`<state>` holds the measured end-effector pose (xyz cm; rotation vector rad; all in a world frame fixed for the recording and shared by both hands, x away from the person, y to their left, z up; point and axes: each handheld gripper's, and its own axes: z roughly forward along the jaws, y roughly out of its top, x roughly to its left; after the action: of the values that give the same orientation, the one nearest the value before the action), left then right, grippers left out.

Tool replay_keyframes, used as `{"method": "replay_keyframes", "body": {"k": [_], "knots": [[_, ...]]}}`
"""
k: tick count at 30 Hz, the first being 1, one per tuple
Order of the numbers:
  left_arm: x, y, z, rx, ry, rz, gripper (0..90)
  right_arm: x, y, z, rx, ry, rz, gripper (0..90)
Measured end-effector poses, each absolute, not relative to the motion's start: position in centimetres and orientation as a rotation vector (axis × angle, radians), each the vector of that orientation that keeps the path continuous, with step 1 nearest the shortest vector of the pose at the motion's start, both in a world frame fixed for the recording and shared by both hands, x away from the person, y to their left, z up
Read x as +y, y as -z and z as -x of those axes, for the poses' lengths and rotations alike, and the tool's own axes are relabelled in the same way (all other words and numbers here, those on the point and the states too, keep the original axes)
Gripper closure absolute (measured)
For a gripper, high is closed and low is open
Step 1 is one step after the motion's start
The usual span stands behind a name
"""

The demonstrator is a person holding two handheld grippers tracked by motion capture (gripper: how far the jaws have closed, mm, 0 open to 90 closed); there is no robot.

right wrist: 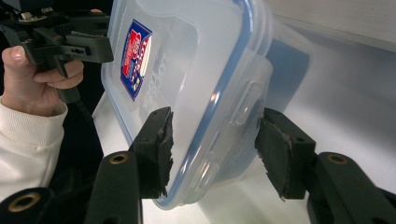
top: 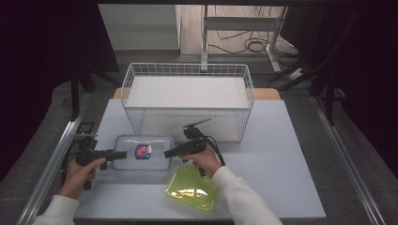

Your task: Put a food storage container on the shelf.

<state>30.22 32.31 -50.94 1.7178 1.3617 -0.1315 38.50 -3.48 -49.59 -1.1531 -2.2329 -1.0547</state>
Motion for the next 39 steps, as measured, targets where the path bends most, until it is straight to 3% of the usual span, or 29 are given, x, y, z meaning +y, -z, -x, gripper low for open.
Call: {"method": "replay_keyframes", "body": {"k": [13, 39], "knots": [[32.9, 50.7, -29.4, 1.321, 0.129, -1.714, 37.5, -3.9, 49.2, -37.7, -2.236, 1.084, 1.132, 53.1], [33.9, 50.7, -28.7, 1.257, 0.157, -1.684, 45.8, -4.2, 48.9, -36.7, -2.257, 1.133, 1.118, 54.1]]}}
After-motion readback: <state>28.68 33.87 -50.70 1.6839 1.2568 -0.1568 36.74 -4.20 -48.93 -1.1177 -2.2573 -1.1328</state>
